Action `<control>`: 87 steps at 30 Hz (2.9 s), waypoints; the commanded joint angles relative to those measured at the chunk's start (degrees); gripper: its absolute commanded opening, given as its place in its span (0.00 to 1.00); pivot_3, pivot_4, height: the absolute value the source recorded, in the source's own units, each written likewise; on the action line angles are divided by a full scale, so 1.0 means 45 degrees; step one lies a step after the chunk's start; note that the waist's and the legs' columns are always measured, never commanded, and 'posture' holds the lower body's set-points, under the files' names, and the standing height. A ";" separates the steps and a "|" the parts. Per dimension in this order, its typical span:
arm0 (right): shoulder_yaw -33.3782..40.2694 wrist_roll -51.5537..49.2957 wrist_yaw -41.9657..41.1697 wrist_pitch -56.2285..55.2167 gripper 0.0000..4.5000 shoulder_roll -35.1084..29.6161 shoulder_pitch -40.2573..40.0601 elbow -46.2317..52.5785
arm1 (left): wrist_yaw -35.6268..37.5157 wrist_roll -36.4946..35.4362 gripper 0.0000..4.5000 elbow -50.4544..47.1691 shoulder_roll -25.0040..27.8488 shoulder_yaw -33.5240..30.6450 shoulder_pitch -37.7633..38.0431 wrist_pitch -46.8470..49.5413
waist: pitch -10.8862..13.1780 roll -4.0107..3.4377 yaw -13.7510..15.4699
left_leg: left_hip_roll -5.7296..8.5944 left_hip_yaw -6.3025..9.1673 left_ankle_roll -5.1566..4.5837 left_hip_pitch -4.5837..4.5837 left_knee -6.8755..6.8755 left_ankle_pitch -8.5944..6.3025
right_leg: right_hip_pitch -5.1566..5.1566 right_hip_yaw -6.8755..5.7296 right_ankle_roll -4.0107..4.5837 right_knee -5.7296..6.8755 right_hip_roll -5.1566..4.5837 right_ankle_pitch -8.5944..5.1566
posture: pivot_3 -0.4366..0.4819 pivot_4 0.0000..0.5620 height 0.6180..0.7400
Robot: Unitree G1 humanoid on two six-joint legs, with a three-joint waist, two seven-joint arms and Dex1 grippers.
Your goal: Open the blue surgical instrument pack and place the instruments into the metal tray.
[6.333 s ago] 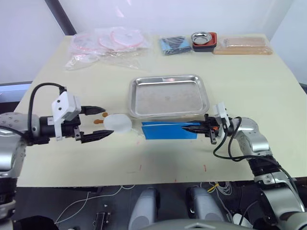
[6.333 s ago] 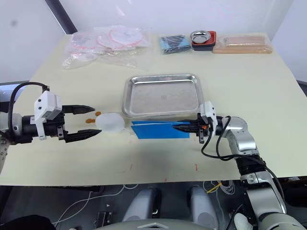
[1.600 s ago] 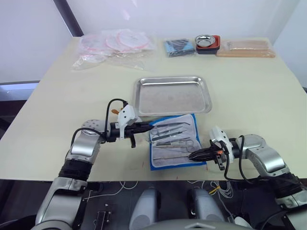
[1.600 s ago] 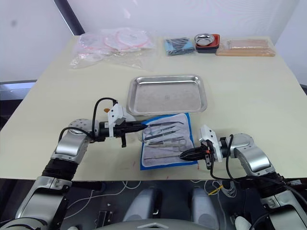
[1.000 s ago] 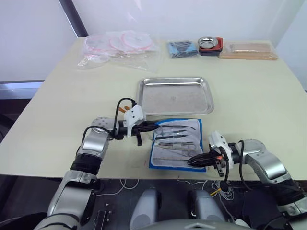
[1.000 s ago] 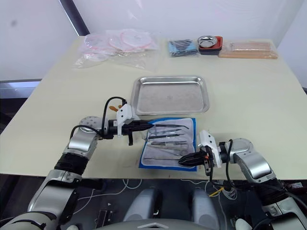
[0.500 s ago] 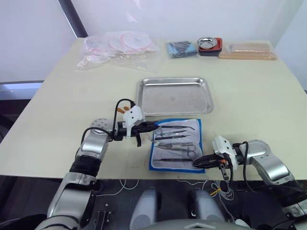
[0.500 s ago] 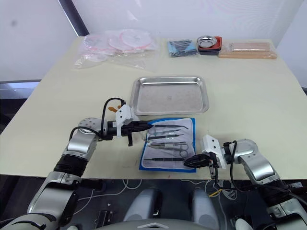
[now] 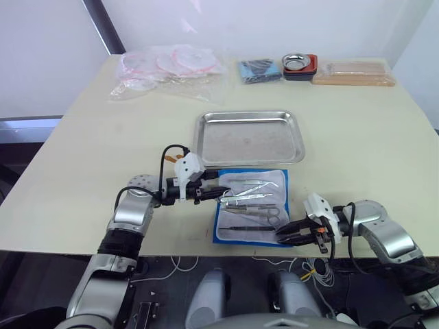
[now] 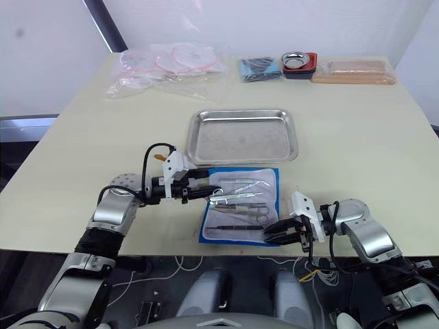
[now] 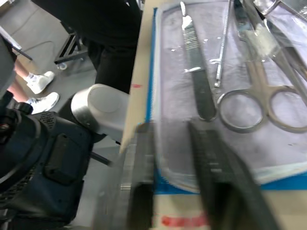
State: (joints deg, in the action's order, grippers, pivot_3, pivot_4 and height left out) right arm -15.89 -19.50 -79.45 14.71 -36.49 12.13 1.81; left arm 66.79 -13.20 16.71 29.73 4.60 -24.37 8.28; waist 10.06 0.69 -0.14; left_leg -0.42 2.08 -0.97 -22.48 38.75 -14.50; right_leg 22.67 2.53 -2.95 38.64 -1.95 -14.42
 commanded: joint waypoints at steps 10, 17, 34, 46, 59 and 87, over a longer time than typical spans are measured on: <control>-0.0029 0.0226 0.0052 0.0036 0.35 -0.0346 -0.0239 0.0027 | -0.0583 -0.0264 0.71 -0.0306 0.0325 -0.0483 0.0553 0.0275 | 0.0001 0.0001 -0.0109 | -0.0009 -0.0003 0.0001 0.0007 -0.0005 0.0000 | -0.0015 0.0004 0.0012 -0.0021 -0.0003 0.0010 | 0.48 0.27 1.00; -0.0034 0.0184 0.0053 0.0130 0.35 -0.0385 -0.0271 0.0013 | -0.1042 -0.1077 0.71 -0.1058 0.0360 -0.1292 0.0755 0.0601 | 0.0006 0.0007 -0.0137 | -0.0027 -0.0001 0.0001 0.0007 -0.0008 -0.0001 | -0.0011 0.0000 0.0001 -0.0022 0.0005 0.0000 | 0.48 0.27 1.00; 0.0934 -0.0743 -0.0378 -0.0006 0.47 -0.0701 0.0006 0.0404 | -0.0977 -0.2592 0.71 -0.4132 0.1358 -0.2251 0.2765 0.1453 | 0.0022 0.0029 -0.0150 | -0.0035 -0.0009 0.0002 -0.0045 -0.0087 -0.0003 | 0.0016 -0.0003 0.0021 -0.0150 -0.0016 0.0021 | 0.48 0.27 1.00; 0.2692 -0.2108 0.0050 -0.0626 0.99 -0.0137 0.0586 0.0209 | -0.0108 -0.3781 0.71 -0.6997 0.2950 -0.3059 0.4501 0.1810 | 0.0046 0.0027 -0.0154 | -0.0038 -0.0009 0.0004 -0.0065 -0.0121 -0.0006 | 0.0029 -0.0008 0.0026 -0.0174 -0.0036 0.0016 | 0.48 0.27 1.00; 0.2177 -0.0071 0.0699 -0.5040 1.00 0.1783 0.1760 -0.2676 | 0.1127 -0.4144 0.99 -0.8144 0.4269 -0.3486 0.5171 0.1414 | 0.0060 0.0010 -0.0145 | -0.0038 -0.0013 0.0003 -0.0063 -0.0125 -0.0006 | 0.0031 -0.0013 0.0029 -0.0175 -0.0019 0.0015 | 0.48 0.27 1.00; 0.0491 0.2826 0.0033 -0.6974 1.00 0.1965 0.3146 -0.7269 | 0.1378 -0.4024 0.99 -0.8065 0.4170 -0.3260 0.5704 0.0733 | 0.0051 0.0009 -0.0182 | -0.0039 -0.0024 0.0003 -0.0016 -0.0122 -0.0005 | 0.0012 0.0002 0.0037 -0.0151 -0.0013 0.0016 | 0.48 0.27 1.00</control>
State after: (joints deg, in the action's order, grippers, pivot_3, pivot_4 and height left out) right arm -11.76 -11.91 -81.13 -16.67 -25.85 27.52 -29.49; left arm 72.48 -31.10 -19.17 48.32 -9.55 1.45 12.91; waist 10.28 0.73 -0.96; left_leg -0.60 1.97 -0.96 -22.54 38.20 -14.52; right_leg 22.71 2.54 -2.78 37.95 -2.02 -14.36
